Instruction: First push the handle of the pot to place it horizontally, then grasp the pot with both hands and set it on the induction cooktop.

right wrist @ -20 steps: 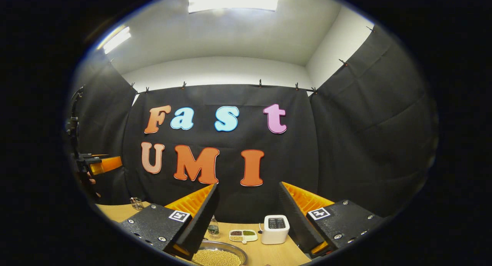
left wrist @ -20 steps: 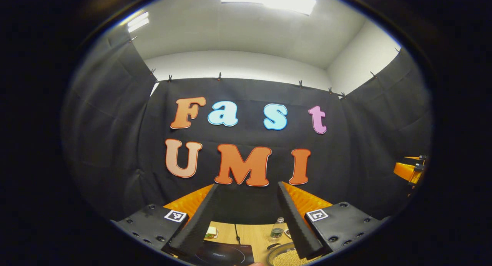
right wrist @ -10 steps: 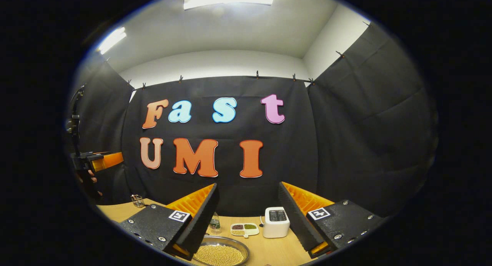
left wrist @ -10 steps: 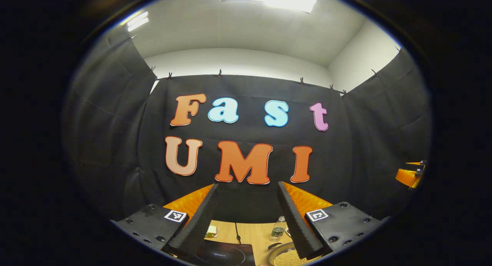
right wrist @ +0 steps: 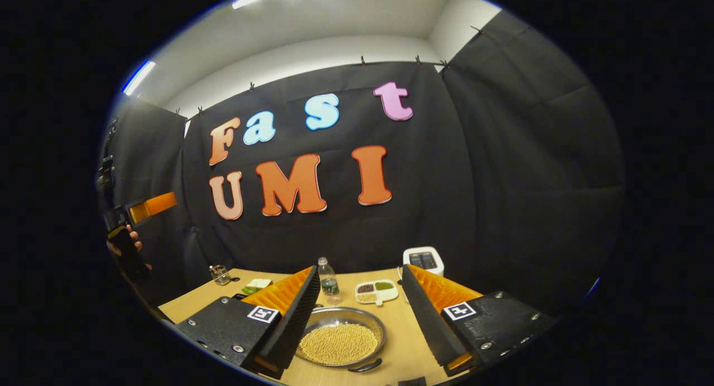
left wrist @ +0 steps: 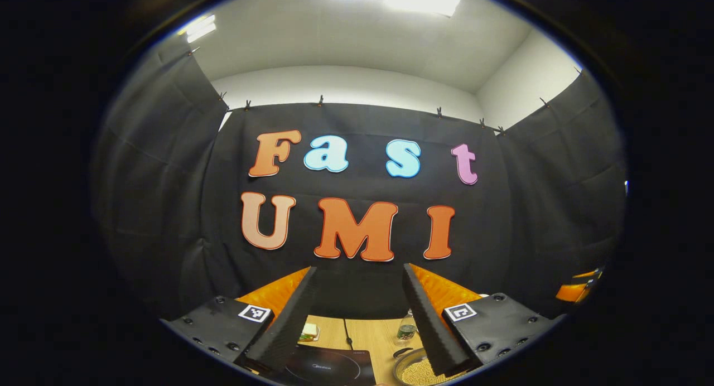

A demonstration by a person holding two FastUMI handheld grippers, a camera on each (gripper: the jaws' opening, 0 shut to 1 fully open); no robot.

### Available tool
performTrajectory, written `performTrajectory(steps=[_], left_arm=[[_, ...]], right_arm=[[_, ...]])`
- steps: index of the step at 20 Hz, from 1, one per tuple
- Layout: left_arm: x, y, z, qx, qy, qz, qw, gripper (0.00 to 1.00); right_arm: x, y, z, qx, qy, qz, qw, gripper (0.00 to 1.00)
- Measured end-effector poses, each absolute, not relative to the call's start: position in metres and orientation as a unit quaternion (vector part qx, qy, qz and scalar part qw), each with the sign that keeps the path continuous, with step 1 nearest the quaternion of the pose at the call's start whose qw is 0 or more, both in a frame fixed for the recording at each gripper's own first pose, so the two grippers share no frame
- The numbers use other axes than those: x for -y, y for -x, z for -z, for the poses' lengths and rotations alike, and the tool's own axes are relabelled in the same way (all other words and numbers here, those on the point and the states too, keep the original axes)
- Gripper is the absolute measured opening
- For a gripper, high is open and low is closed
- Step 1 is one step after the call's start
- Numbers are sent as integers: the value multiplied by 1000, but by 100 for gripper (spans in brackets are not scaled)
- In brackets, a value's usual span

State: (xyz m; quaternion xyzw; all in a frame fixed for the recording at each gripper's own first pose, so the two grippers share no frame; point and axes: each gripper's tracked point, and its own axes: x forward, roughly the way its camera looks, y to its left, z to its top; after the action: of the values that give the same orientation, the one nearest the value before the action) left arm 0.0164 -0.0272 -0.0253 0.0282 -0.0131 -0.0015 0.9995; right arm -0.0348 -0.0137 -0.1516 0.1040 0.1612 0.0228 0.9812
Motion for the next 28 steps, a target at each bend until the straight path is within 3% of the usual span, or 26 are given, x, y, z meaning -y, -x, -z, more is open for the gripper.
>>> performTrajectory(steps=[5,13,16,18,24,28], left_arm=[[22,-15,35,3,-32,-3,999,98],[3,-19,58,-20,-37,-16,999,98],[-11,-20,65,-33,-42,-26,998,97],[-20,-19,65,-31,-47,-36,998,98],[-33,-21,68,-32,-51,-40,997,96],[-42,-25,69,-29,-56,-46,997,98]], right_arm=[[5,46,215,-241,-135,-16,961,82],[-31,82,295,-360,-150,-44,920,41],[-37,92,313,-386,-157,-44,908,20],[-43,101,328,-413,-169,-43,894,13],[-78,129,367,-492,-207,-67,843,0],[-89,140,393,-531,-206,-58,820,0]])
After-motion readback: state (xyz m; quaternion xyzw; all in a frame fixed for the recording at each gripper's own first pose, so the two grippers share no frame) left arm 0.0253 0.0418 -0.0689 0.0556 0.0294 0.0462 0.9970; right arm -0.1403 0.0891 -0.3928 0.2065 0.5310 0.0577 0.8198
